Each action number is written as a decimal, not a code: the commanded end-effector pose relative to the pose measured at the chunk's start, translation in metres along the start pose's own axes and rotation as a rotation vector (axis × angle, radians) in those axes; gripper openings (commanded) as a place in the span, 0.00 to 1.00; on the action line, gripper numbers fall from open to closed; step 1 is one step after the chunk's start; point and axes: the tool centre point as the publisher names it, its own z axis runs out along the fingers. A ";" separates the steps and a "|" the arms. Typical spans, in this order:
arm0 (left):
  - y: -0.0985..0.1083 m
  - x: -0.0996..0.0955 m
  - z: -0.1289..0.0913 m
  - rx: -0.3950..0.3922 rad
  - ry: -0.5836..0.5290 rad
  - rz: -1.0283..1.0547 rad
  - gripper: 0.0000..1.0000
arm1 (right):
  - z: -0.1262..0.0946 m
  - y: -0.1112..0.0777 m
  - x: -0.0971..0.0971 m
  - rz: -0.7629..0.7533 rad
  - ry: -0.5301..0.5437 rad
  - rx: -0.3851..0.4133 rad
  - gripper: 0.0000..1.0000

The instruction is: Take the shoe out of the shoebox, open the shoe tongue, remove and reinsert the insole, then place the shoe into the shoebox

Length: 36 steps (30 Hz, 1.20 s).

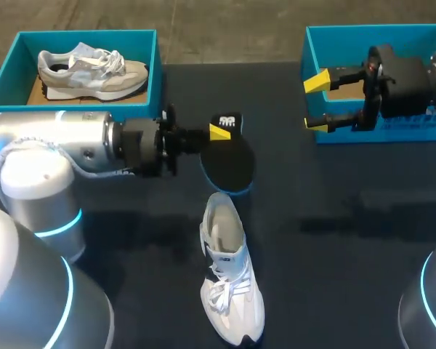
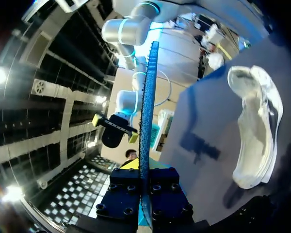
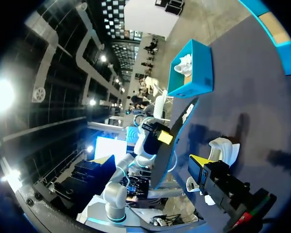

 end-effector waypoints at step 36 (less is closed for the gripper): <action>-0.009 -0.013 0.015 -0.203 0.010 -0.797 0.00 | 0.001 0.000 0.000 0.001 -0.003 0.000 1.00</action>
